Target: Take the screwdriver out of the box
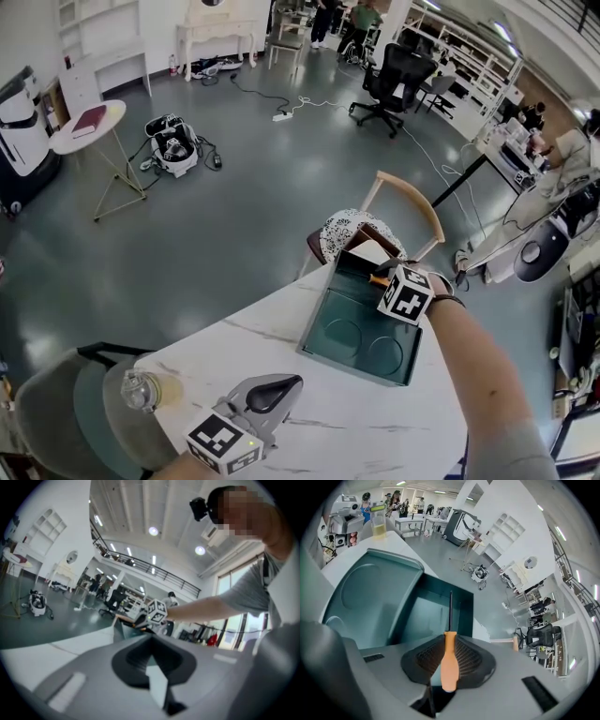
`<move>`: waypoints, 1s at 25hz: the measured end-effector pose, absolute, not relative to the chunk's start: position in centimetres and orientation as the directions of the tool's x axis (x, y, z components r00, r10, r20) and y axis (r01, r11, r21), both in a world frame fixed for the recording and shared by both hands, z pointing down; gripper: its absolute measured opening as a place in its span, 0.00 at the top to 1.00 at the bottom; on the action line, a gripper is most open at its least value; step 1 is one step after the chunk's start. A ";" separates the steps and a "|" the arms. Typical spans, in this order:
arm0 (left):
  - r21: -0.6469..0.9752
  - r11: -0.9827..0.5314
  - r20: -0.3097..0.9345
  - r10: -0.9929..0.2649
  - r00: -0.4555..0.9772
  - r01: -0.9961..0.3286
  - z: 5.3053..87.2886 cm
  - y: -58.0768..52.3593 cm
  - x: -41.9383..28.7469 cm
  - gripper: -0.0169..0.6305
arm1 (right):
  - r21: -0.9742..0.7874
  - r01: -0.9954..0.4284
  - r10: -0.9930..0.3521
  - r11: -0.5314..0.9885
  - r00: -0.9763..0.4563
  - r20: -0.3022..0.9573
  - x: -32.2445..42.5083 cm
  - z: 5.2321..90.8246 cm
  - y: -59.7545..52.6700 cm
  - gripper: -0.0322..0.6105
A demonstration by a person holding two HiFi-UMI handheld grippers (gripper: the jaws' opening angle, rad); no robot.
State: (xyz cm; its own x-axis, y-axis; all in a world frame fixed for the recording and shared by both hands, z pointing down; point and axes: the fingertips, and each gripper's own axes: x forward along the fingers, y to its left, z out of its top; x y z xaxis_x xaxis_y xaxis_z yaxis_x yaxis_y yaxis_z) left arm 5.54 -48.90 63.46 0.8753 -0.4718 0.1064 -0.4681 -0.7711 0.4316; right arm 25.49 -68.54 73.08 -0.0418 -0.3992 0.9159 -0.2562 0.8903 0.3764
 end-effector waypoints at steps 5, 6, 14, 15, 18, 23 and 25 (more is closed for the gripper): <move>0.427 -0.778 0.082 -0.474 0.877 -0.461 60.9 -48.4 4.8 0.97 | 0.390 -0.282 -0.420 0.876 -0.051 0.906 25.5 69.1 -66.5 0.85; 0.426 -0.780 0.074 -0.475 0.877 -0.458 60.2 -48.2 4.5 0.97 | 0.394 -0.292 -0.426 0.871 -0.054 0.903 25.3 68.2 -65.9 0.85; 0.406 -0.813 0.012 -0.453 0.892 -0.418 54.0 -46.2 3.1 0.97 | 0.412 -0.389 -0.479 0.824 -0.093 0.873 23.7 60.0 -59.6 0.85; 0.400 -0.819 0.008 -0.446 0.895 -0.412 53.3 -45.8 3.0 0.97 | 0.414 -0.400 -0.485 0.818 -0.093 0.869 23.7 59.0 -58.7 0.85; 0.379 -0.838 -0.002 -0.425 0.905 -0.392 51.6 -44.8 2.5 0.97 | 0.427 -0.434 -0.510 0.793 -0.091 0.855 23.7 56.0 -55.8 0.85; 0.362 -0.859 -0.021 -0.397 0.918 -0.363 48.9 -43.0 1.8 0.97 | 0.435 -0.529 -0.575 0.729 -0.128 0.808 23.0 51.1 -50.2 0.85; 0.358 -0.867 -0.025 -0.379 0.925 -0.346 48.1 -42.3 1.8 0.97 | 0.416 -0.588 -0.599 0.693 -0.149 0.787 22.8 50.0 -47.7 0.85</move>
State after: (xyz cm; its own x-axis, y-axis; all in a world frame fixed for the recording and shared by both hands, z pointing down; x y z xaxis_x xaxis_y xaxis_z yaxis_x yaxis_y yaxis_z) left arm 1.75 -42.34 48.06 0.9248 -0.3795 -0.0253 -0.3461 -0.8673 0.3578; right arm 22.82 -47.67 49.98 -0.1494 -0.5986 0.7870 -0.5885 0.6934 0.4157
